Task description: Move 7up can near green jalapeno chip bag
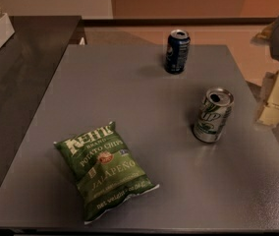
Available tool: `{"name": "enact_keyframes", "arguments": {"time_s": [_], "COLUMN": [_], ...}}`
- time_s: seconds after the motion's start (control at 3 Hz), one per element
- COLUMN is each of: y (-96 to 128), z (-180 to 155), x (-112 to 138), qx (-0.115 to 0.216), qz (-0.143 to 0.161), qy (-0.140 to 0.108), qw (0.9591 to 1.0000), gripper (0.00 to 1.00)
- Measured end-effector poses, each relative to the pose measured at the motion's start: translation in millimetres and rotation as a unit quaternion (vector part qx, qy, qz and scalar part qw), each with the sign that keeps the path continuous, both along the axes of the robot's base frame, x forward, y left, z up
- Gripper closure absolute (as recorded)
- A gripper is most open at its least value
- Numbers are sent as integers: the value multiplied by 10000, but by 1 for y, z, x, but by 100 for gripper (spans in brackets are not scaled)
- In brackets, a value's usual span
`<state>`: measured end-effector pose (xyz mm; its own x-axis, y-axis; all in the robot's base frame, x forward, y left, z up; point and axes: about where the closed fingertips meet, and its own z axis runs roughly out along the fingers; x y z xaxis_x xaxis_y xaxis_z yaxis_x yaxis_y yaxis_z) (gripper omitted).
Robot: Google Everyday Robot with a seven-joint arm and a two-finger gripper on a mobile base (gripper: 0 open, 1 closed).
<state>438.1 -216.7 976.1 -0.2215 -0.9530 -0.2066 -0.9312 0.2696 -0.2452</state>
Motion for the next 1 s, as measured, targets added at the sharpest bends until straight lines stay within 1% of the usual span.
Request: {"name": "enact_keyframes", "arguments": {"time_s": [0.33,0.67,1.0], "y": [4,12,19], "z": [0,-12,-36], "x": [1,6,14], "qx": [17,219,471], "qz": [8,16,50], "qy": [-33,-16,143], "qw": [10000,9998,9988], "gripper": [0,0,0]}}
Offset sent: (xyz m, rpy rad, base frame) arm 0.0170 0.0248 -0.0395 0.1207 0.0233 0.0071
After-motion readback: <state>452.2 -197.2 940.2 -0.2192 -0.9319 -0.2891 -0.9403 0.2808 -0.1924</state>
